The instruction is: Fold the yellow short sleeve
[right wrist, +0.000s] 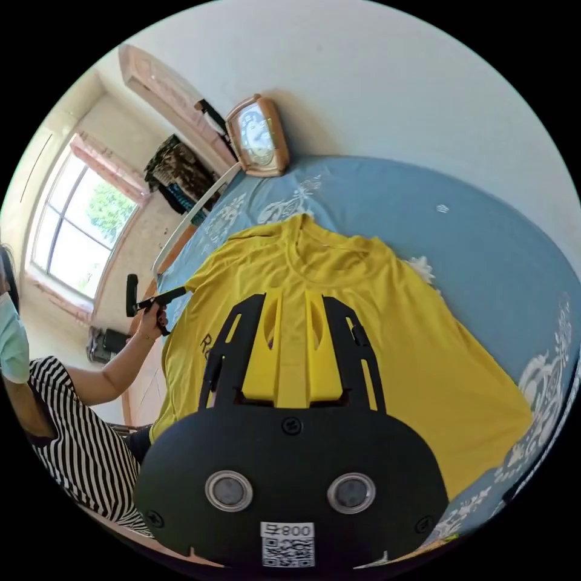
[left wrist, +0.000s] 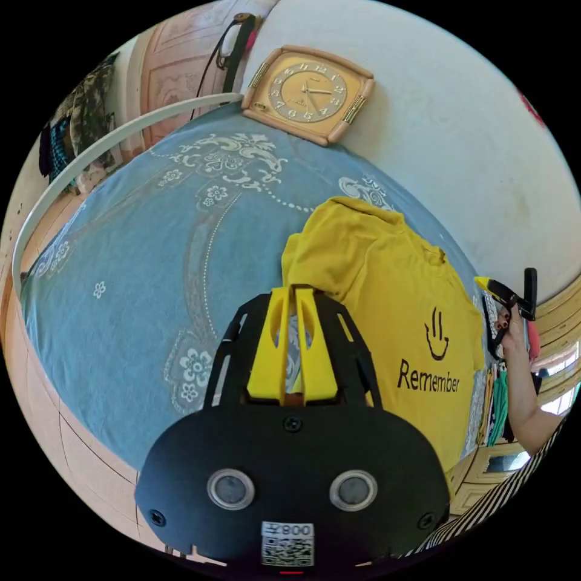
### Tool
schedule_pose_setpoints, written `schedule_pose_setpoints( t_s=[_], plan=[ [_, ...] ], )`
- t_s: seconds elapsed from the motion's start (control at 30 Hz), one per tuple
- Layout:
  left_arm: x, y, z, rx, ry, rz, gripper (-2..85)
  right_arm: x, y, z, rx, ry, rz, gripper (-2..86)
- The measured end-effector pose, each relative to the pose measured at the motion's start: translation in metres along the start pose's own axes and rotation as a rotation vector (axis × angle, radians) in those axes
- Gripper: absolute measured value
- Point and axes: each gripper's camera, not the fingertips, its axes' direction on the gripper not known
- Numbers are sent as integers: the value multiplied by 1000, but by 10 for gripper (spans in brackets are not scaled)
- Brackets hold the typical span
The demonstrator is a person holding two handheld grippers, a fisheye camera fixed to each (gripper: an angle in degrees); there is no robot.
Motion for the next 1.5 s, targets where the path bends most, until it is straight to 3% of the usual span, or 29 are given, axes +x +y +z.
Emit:
schedule_pose_setpoints(
  t_s=[0.1,0.27,0.4,0.73,1.07,1.27,1.5],
  plan=[
    [44,-4,-23,139,39,219,20,-47,-42,44,-42,-27,-113,69],
    [120,21,3,-2,-54,585,14,-111,-99,108,-93,-14,-247,70],
    [152,43,29,-60,-163,714,12,-164,-135,159,-140,24,-346,75],
    [172,43,44,-66,-204,772,10,-255,-177,280,-311,265,-596,81],
    [175,28,41,-57,-234,792,10,-285,-183,354,-473,399,-750,76],
    [165,13,24,-5,-285,782,10,-285,-195,345,-369,375,-702,24],
    [116,-41,-48,294,-587,676,14,-257,-236,258,109,62,-471,19]
  ],
)
